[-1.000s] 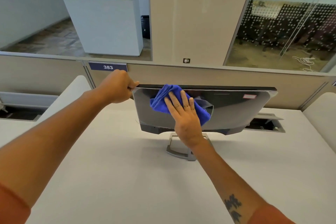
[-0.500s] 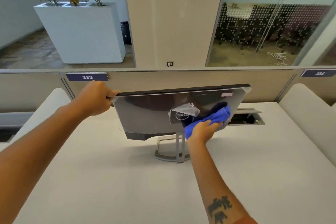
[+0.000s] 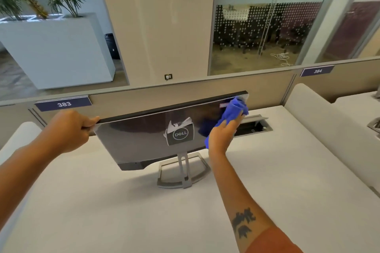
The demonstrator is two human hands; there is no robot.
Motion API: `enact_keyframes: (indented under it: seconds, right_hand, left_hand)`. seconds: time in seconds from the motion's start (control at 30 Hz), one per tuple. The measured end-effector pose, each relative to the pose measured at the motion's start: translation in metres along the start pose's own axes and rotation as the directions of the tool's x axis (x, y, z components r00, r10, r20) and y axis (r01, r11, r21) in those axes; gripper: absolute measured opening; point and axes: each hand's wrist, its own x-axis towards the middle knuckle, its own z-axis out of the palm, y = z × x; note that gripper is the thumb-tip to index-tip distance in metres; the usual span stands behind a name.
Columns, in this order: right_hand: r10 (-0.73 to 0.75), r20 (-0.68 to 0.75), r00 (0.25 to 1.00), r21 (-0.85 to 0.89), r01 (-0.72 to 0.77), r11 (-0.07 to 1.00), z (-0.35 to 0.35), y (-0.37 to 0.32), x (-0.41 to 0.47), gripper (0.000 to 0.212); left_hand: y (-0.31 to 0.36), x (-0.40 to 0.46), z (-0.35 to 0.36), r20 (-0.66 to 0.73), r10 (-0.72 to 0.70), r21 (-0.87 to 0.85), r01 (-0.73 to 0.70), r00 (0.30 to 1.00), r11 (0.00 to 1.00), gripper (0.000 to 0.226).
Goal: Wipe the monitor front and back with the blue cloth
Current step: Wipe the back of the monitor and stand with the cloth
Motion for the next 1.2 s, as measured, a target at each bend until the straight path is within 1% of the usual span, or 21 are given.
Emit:
enact_keyframes:
  seconds: [0.03, 0.07, 0.13, 0.2, 0.23, 0.27, 0.33, 0.4, 0.43, 0.47, 0.53, 0.6, 0.67, 0.73, 0.8, 0.87, 0.9, 0.97, 1.1, 1.17, 1.2]
  right_hand:
    - [0.086, 0.038, 0.996, 0.031, -0.087, 0.996, -0.004, 0.004, -0.001, 0.059]
    - [0.084, 0.077, 0.993, 0.023, -0.086, 0.996, -0.007, 0.007, -0.005, 0.057]
    - [-0.127, 0.125, 0.984, -0.041, 0.133, 0.99, -0.012, 0.007, -0.014, 0.065]
    - [-0.415, 0.189, 0.89, -0.097, 0.438, 0.894, -0.015, 0.002, -0.006, 0.074]
    - [-0.502, 0.211, 0.839, -0.099, 0.529, 0.843, -0.015, -0.002, 0.003, 0.076]
    - [-0.523, 0.211, 0.825, -0.089, 0.55, 0.831, -0.017, -0.006, 0.014, 0.077]
    - [-0.423, 0.166, 0.891, -0.04, 0.435, 0.9, -0.021, -0.012, 0.032, 0.079]
    - [-0.211, 0.126, 0.969, -0.021, 0.215, 0.976, -0.025, -0.009, 0.036, 0.075]
    - [-0.073, 0.127, 0.989, -0.017, 0.075, 0.997, -0.026, -0.004, 0.031, 0.069]
    - [0.072, 0.132, 0.989, -0.008, -0.072, 0.997, -0.027, 0.004, 0.024, 0.06]
    - [0.293, 0.18, 0.939, -0.002, -0.298, 0.955, -0.027, 0.023, 0.001, 0.044]
    - [0.427, 0.265, 0.865, -0.01, -0.44, 0.898, -0.026, 0.042, -0.027, 0.035]
    - [0.421, 0.33, 0.845, -0.083, -0.418, 0.904, -0.024, 0.052, -0.05, 0.037]
    - [0.39, 0.301, 0.87, -0.05, -0.394, 0.918, -0.024, 0.054, -0.047, 0.04]
    - [0.397, 0.204, 0.895, 0.111, -0.424, 0.899, -0.025, 0.048, -0.022, 0.04]
    - [0.472, 0.191, 0.86, 0.288, -0.509, 0.811, -0.03, 0.045, 0.007, 0.043]
    - [0.528, 0.209, 0.823, 0.332, -0.567, 0.753, -0.033, 0.045, 0.018, 0.045]
    - [0.595, 0.216, 0.774, 0.294, -0.633, 0.716, -0.036, 0.054, 0.028, 0.046]
    - [0.646, 0.28, 0.71, 0.068, -0.686, 0.725, -0.026, 0.073, -0.01, 0.043]
    - [0.623, 0.316, 0.716, -0.008, -0.655, 0.756, -0.018, 0.075, -0.029, 0.038]
    - [0.608, 0.313, 0.73, -0.002, -0.639, 0.769, -0.015, 0.074, -0.031, 0.036]
  left_hand:
    - [-0.001, 0.0, 0.001, 0.001, 0.004, 0.009, -0.004, 1.0, 1.0, 0.033]
    - [-0.002, 0.0, 0.001, 0.001, 0.006, 0.015, -0.006, 1.0, 1.0, 0.033]
    - [-0.003, -0.001, 0.001, -0.006, 0.004, -0.008, -0.004, 1.0, 1.0, 0.033]
    - [-0.004, 0.001, 0.0, -0.003, 0.029, -0.02, -0.029, 1.0, 0.999, 0.033]
    - [-0.004, 0.001, 0.0, 0.003, 0.049, -0.016, -0.049, 0.999, 0.999, 0.032]
    - [-0.005, 0.002, 0.001, 0.004, 0.063, -0.012, -0.063, 0.998, 0.998, 0.032]
    - [-0.005, 0.002, 0.001, -0.003, 0.06, 0.002, -0.06, 0.998, 0.998, 0.03]
    - [-0.002, 0.004, -0.002, 0.003, 0.039, 0.011, -0.039, 0.999, 0.999, 0.027]
    - [-0.001, 0.004, -0.004, 0.012, 0.034, 0.018, -0.034, 0.999, 0.999, 0.026]
    - [0.001, 0.004, -0.004, 0.017, 0.035, 0.025, -0.036, 0.999, 0.999, 0.026]
    - [0.001, 0.003, -0.004, 0.015, 0.032, 0.031, -0.032, 0.999, 0.999, 0.027]
    - [-0.002, 0.002, -0.002, 0.028, 0.024, 0.032, -0.025, 0.999, 0.999, 0.03]
    - [-0.006, 0.003, 0.001, 0.026, 0.025, 0.029, -0.025, 0.999, 0.999, 0.031]
    - [-0.011, 0.005, 0.004, 0.013, 0.023, 0.032, -0.023, 1.0, 0.999, 0.029]
    - [-0.013, 0.006, 0.005, 0.003, 0.021, 0.032, -0.022, 1.0, 0.999, 0.028]
    - [-0.013, 0.006, 0.006, 0.002, 0.018, 0.026, -0.018, 1.0, 0.999, 0.027]
    - [-0.012, 0.005, 0.006, 0.003, 0.012, 0.019, -0.012, 1.0, 1.0, 0.027]
    - [-0.01, 0.005, 0.006, -0.002, 0.016, 0.013, -0.016, 1.0, 1.0, 0.026]
    - [-0.011, 0.006, 0.006, 0.006, 0.041, 0.029, -0.042, 0.999, 0.999, 0.027]
    - [-0.014, 0.008, 0.006, 0.002, 0.027, 0.028, -0.027, 1.0, 0.999, 0.026]
    - [-0.015, 0.009, 0.007, -0.001, 0.023, 0.03, -0.023, 1.0, 0.999, 0.026]
